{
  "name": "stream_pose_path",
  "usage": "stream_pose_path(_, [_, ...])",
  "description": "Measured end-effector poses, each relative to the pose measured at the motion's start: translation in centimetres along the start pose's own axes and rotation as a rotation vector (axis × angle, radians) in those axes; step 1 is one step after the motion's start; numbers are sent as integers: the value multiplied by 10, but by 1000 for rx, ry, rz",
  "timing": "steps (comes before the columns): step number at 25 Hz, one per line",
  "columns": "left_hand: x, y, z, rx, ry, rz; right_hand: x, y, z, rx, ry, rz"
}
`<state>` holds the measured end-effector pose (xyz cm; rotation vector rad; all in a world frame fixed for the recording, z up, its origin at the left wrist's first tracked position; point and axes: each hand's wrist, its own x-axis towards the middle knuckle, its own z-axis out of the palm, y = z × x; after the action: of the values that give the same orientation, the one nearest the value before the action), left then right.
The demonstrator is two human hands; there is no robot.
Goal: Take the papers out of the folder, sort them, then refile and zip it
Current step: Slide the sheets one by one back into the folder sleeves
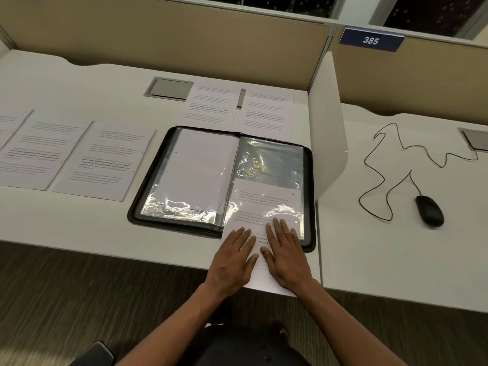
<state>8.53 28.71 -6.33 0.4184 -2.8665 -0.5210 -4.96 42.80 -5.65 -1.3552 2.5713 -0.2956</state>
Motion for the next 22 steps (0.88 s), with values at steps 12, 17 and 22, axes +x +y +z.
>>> stream_pose_path(12, [3, -23, -4, -24, -30, 92, 12, -8, 9, -45, 68, 15])
stream_pose_path(17, [2, -32, -4, -12, -71, 154, 6, -17, 15, 35, 299, -9])
stream_pose_path(22, [13, -30, -3, -14, -2, 183, 6, -18, 20, 26, 162, 43])
